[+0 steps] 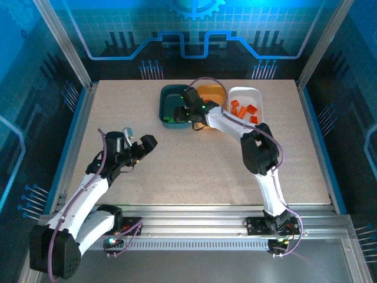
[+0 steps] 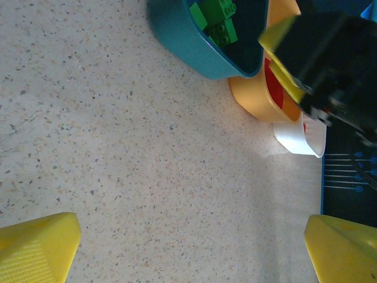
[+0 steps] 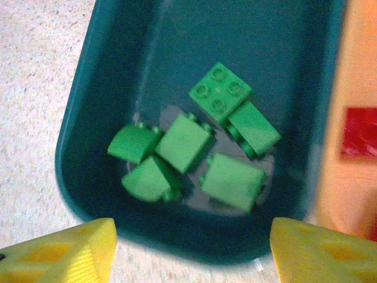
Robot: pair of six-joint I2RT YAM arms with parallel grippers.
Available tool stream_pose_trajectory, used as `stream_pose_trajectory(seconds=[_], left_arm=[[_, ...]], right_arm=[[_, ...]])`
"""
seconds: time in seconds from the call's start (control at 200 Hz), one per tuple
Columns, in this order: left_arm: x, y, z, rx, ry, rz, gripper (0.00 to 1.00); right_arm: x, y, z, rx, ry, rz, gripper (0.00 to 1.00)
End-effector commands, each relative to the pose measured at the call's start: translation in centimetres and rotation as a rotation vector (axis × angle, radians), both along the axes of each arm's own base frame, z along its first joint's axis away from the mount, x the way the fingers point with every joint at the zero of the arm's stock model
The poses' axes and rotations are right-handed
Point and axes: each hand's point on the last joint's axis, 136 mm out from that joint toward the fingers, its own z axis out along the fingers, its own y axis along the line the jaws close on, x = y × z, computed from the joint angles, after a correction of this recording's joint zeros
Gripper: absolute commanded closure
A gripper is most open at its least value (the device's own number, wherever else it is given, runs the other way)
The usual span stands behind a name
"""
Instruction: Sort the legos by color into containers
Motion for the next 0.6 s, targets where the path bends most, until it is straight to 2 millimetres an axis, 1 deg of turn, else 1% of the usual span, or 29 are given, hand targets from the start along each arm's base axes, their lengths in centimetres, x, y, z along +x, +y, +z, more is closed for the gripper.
stream_pose_trajectory(seconds=[0.0, 0.055, 0.08, 0.09, 0.115, 0.18, 0.185, 0.205, 0.21, 0.23, 0.255, 0.28, 0.31, 0.33, 0.37, 0.395, 0.44, 0.485, 0.55, 0.57, 0.595], left_arm=[[-0.5, 1.1, 0.6, 0.074, -0.005, 0.017, 0.01], [-0.6, 2.2, 1.5, 0.126, -0.015, 0.056, 0.01], [-0.5, 2.7, 2.2, 0.148, -0.032, 0.081, 0.01], [-0.5, 2.9, 2.4, 0.158, -0.037, 0.090, 0.01], [-0.5, 3.6, 2.9, 0.181, -0.050, 0.119, 0.01], [-0.5, 4.7, 4.1, 0.208, -0.094, 0.190, 0.01], [-0.5, 4.8, 4.2, 0.208, -0.097, 0.196, 0.01], [-0.4, 5.0, 4.6, 0.206, -0.118, 0.214, 0.01], [-0.3, 5.1, 4.6, 0.207, -0.121, 0.219, 0.01], [-0.2, 5.3, 5.0, 0.206, -0.146, 0.237, 0.01], [0.0, 5.7, 5.3, 0.209, -0.173, 0.262, 0.01], [0.1, 6.0, 5.5, 0.206, -0.193, 0.287, 0.01], [0.2, 6.6, 5.6, 0.205, -0.202, 0.328, 0.01], [0.2, 7.0, 5.6, 0.207, -0.201, 0.358, 0.01], [0.2, 7.8, 5.4, 0.210, -0.193, 0.408, 0.01], [0.3, 8.1, 5.2, 0.220, -0.196, 0.426, 0.01], [0.7, 8.4, 5.1, 0.253, -0.231, 0.428, 0.01], [1.2, 8.8, 5.0, 0.301, -0.268, 0.427, 0.01], [1.6, 9.8, 4.8, 0.392, -0.324, 0.449, 0.01], [1.8, 10.1, 4.9, 0.431, -0.349, 0.446, 0.01], [2.0, 10.2, 4.9, 0.483, -0.381, 0.429, 0.01]], right_arm=[[-2.6, -2.3, 8.9, 0.069, -0.181, 0.033, 0.29], [-4.9, -3.4, 11.3, 0.093, -0.256, 0.071, 0.28], [-6.1, -3.8, 12.5, 0.102, -0.298, 0.100, 0.27], [-6.6, -3.8, 12.5, 0.099, -0.308, 0.112, 0.27], [-7.8, -4.3, 14.1, 0.103, -0.359, 0.138, 0.26], [-11.1, -5.2, 15.8, 0.078, -0.447, 0.205, 0.22], [-11.3, -5.2, 15.9, 0.074, -0.453, 0.209, 0.20], [-12.1, -5.5, 16.2, 0.065, -0.472, 0.216, 0.04], [-12.3, -5.6, 16.3, 0.065, -0.476, 0.215, 0.02], [-12.9, -6.0, 16.5, 0.065, -0.489, 0.207, 0.00], [-13.5, -6.2, 16.2, 0.061, -0.499, 0.207, 0.00], [-13.6, -6.6, 15.9, 0.042, -0.520, 0.191, 0.00], [-13.0, -8.1, 15.0, -0.022, -0.536, 0.123, 0.00], [-12.4, -9.3, 14.2, -0.080, -0.535, 0.069, 0.00], [-11.5, -12.9, 12.8, -0.216, -0.488, -0.114, 0.00], [-11.1, -14.1, 12.1, -0.264, -0.456, -0.153, 0.00], [-10.7, -14.4, 10.9, -0.340, -0.411, -0.089, 0.00], [-10.4, -14.8, 10.5, -0.380, -0.403, -0.085, 0.00], [-10.4, -14.4, 11.3, -0.338, -0.451, -0.054, 0.00], [-10.6, -14.3, 11.7, -0.321, -0.480, -0.040, 0.00], [-10.7, -14.0, 12.7, -0.291, -0.539, -0.027, 0.00]])
